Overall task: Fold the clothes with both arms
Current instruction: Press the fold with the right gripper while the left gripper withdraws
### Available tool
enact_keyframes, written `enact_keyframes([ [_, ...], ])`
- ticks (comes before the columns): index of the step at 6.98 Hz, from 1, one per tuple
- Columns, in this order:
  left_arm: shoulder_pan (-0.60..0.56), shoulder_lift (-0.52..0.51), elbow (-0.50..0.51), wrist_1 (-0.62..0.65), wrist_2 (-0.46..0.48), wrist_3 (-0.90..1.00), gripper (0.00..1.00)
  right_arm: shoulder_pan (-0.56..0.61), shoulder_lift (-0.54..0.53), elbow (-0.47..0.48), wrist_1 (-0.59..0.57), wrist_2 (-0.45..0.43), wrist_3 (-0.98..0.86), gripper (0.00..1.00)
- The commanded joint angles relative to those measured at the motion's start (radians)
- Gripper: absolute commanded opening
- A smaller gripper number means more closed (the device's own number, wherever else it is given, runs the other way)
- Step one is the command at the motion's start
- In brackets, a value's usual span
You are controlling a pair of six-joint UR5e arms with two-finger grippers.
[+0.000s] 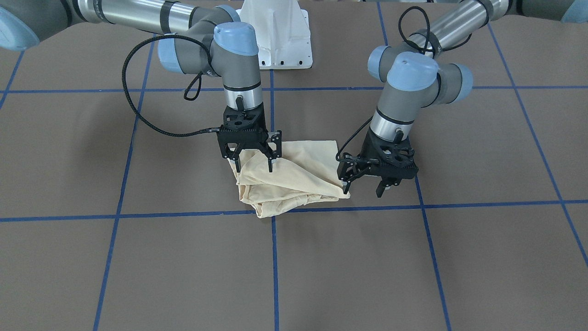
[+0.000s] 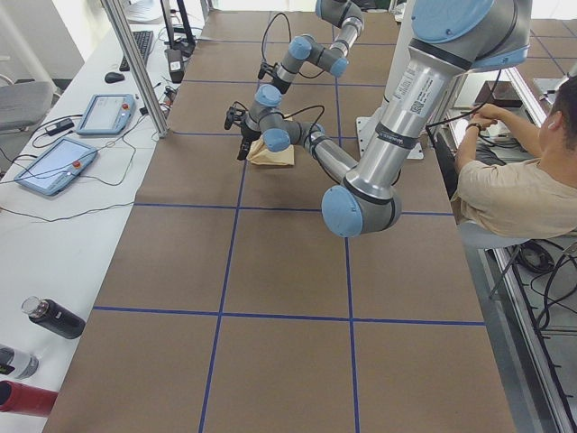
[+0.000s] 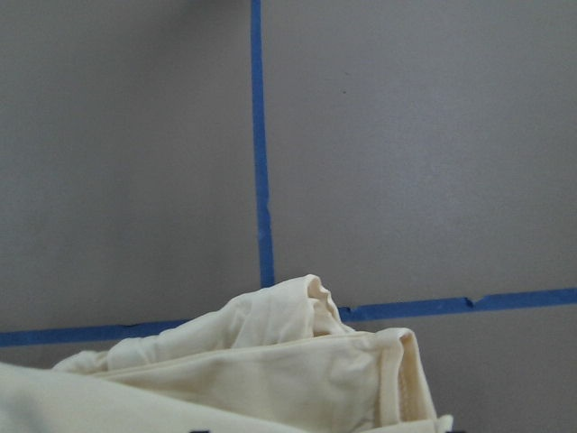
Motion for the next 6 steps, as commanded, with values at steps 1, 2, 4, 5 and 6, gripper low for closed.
enact_keyframes([
  [1, -0.025, 0.027, -0.011, -0.01, -0.019, 0.072, 1.0, -0.067, 0.082, -0.014, -0.156, -0.055, -0.086, 0.97],
  [2, -0.025, 0.027, -0.013, -0.01, -0.019, 0.072, 1.0, -0.121, 0.085, -0.026, -0.187, -0.168, -0.219, 0.93],
  [4, -0.025, 0.027, -0.014, -0.01, -0.019, 0.07, 1.0, -0.135, 0.169, -0.18, -0.187, -0.232, -0.298, 0.81],
  [5, -0.025, 0.027, -0.014, -0.01, -0.019, 0.07, 1.0, -0.138, 0.206, -0.256, -0.187, -0.247, -0.298, 0.77],
  [6, -0.025, 0.027, -0.014, -0.01, -0.019, 0.07, 1.0, -0.138, 0.205, -0.267, -0.187, -0.261, -0.311, 0.76],
])
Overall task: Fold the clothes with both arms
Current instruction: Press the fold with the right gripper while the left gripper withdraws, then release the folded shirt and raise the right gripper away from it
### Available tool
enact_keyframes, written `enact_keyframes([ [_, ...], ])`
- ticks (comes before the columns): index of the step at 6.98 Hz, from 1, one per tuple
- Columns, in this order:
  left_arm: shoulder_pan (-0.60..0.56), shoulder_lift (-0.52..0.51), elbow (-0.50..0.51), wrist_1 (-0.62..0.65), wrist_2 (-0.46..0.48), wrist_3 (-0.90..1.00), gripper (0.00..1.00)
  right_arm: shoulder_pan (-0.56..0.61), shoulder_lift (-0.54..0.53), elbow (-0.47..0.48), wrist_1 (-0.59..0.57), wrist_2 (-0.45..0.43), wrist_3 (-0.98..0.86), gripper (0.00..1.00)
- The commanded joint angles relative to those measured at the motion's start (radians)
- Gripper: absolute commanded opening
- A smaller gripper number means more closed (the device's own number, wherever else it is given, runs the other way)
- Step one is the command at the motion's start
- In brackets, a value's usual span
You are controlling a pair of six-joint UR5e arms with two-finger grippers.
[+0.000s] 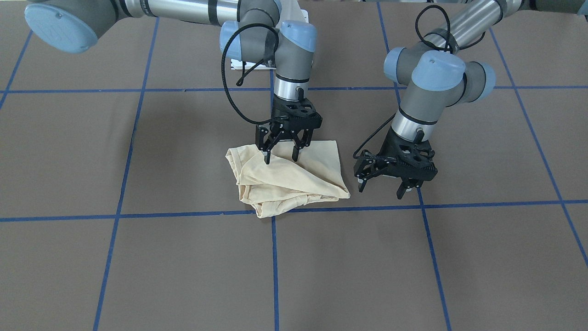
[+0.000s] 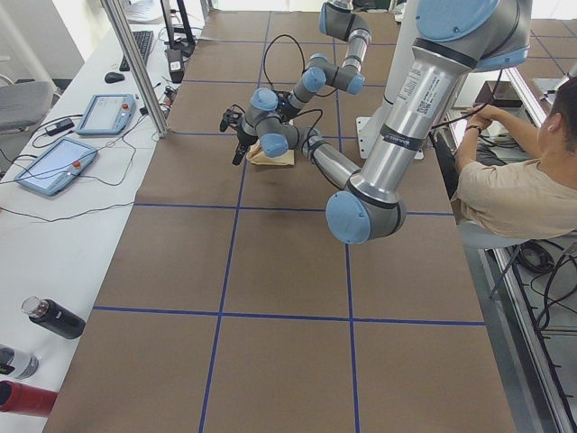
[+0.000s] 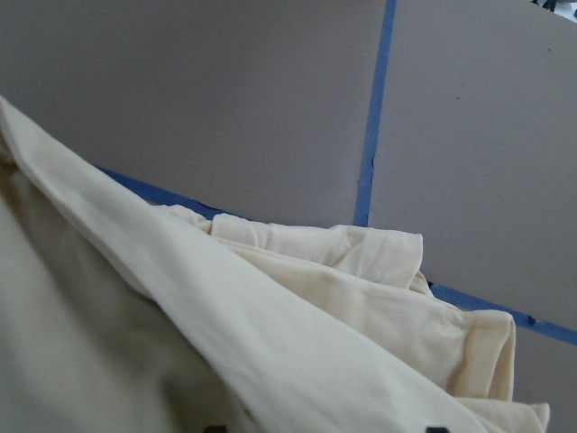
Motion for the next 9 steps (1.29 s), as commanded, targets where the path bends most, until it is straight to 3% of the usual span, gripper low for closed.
enact_keyframes([
  [1, 0.0, -0.001, 0.0, 0.0, 0.0, -0.003, 1.0, -0.008, 0.022, -0.046, -0.001, -0.024, -0.017, 0.76],
  [2, -0.002, 0.0, 0.0, 0.0, 0.0, -0.005, 1.0, -0.007, 0.024, -0.048, -0.001, -0.025, -0.024, 0.55],
  [3, -0.002, 0.0, 0.0, 0.0, 0.0, -0.005, 1.0, 0.005, 0.023, -0.048, -0.001, -0.04, -0.071, 0.22],
  [4, -0.002, 0.0, 0.0, 0.0, 0.0, -0.008, 1.0, 0.037, 0.016, -0.049, 0.005, -0.068, -0.124, 0.06],
  [6, -0.002, 0.0, 0.0, 0.0, 0.0, -0.011, 1.0, 0.121, 0.018, -0.07, 0.027, -0.07, -0.21, 0.06],
  [8, -0.002, 0.002, 0.0, 0.0, 0.0, -0.014, 1.0, 0.16, 0.019, -0.26, 0.341, -0.086, -0.226, 1.0],
  [9, -0.002, 0.005, 0.0, 0.0, 0.0, -0.014, 1.0, 0.177, 0.032, -0.264, 0.367, -0.067, -0.22, 1.0],
])
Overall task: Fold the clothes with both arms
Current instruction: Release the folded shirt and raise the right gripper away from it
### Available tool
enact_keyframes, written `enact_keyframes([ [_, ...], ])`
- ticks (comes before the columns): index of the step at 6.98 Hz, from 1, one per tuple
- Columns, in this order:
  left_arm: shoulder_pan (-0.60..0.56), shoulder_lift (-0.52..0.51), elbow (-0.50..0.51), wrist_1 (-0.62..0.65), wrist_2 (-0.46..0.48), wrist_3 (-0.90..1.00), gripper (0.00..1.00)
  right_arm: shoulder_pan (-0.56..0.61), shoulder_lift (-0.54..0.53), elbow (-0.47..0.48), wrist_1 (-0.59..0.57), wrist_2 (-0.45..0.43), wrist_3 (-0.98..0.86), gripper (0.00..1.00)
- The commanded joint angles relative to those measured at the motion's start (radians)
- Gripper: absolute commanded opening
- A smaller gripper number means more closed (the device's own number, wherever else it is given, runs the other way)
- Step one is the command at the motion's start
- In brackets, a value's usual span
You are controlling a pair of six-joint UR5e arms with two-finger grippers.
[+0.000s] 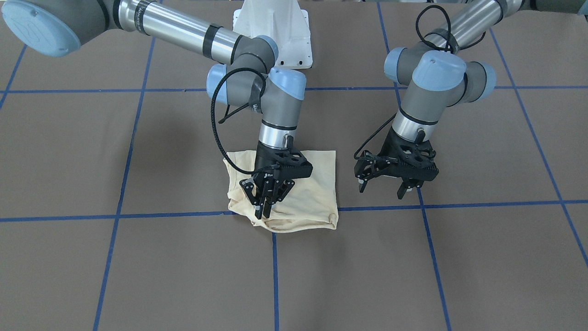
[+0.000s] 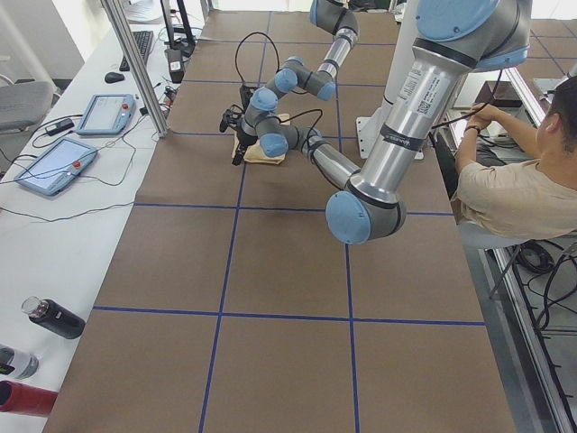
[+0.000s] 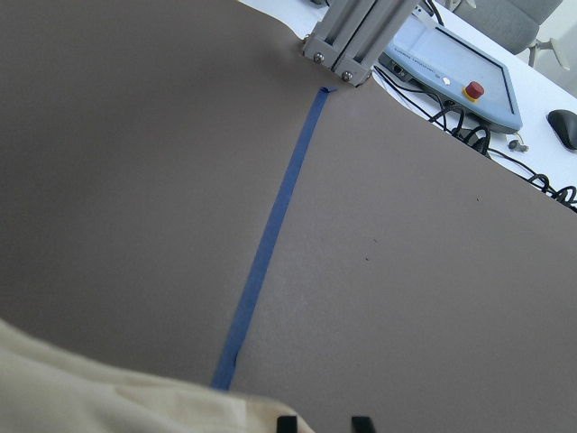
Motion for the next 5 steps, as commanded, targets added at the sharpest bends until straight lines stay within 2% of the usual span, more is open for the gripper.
enact_keyframes([
  [1, 0.0, 0.003, 0.0, -0.002, 0.0, -0.001, 1.0, 0.054, 0.04, -0.04, 0.085, 0.102, 0.003, 1.0],
  [4, -0.003, 0.003, -0.02, 0.001, -0.003, 0.002, 1.0, 0.092, 0.042, 0.003, 0.072, 0.278, 0.051, 1.0],
  [5, -0.021, 0.021, -0.064, 0.017, -0.058, 0.011, 1.0, 0.135, 0.027, 0.062, -0.017, 0.387, 0.063, 1.0],
])
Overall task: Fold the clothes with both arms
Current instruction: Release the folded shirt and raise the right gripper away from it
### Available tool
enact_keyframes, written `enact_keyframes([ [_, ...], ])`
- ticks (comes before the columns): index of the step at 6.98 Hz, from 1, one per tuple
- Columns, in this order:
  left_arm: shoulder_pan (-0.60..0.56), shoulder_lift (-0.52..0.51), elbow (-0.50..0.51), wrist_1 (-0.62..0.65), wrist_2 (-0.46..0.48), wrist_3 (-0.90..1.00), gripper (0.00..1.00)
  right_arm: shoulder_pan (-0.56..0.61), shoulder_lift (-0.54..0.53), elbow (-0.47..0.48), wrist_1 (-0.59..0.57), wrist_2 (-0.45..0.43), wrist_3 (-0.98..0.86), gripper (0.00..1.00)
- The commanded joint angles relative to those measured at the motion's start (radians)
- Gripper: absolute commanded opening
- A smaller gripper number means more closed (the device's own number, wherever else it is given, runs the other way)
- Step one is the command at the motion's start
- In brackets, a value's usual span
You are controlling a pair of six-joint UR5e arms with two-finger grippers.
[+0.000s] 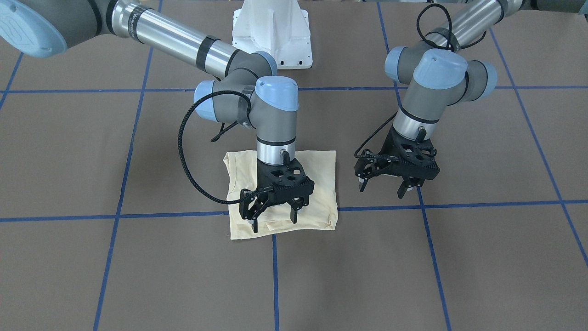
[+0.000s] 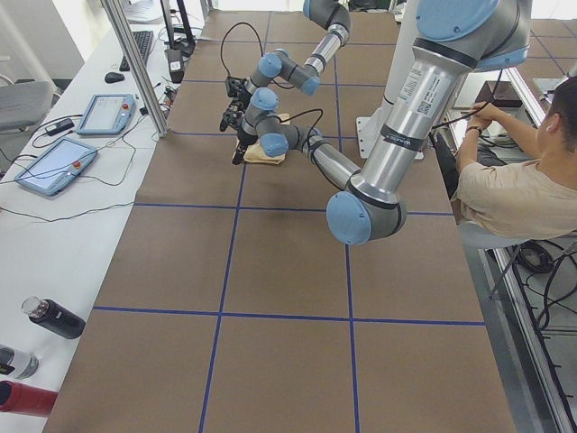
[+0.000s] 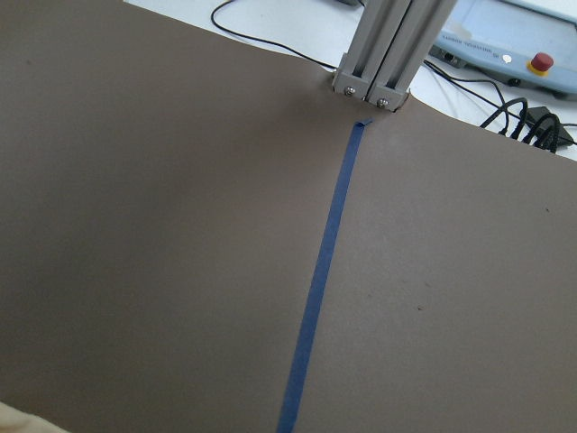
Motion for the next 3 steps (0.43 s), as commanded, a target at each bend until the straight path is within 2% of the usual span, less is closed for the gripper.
enact_keyframes([
  [1, -0.036, 0.085, -0.123, 0.035, -0.091, 0.023, 1.0, 0.076, -0.1, 0.192, -0.143, 0.205, 0.018, 1.0],
  [2, -0.057, 0.154, -0.245, 0.119, -0.099, 0.094, 1.0, 0.122, -0.254, 0.389, -0.171, 0.28, 0.013, 1.0],
  [3, -0.086, 0.227, -0.387, 0.232, -0.099, 0.166, 1.0, 0.191, -0.385, 0.554, -0.217, 0.392, 0.001, 1.0],
])
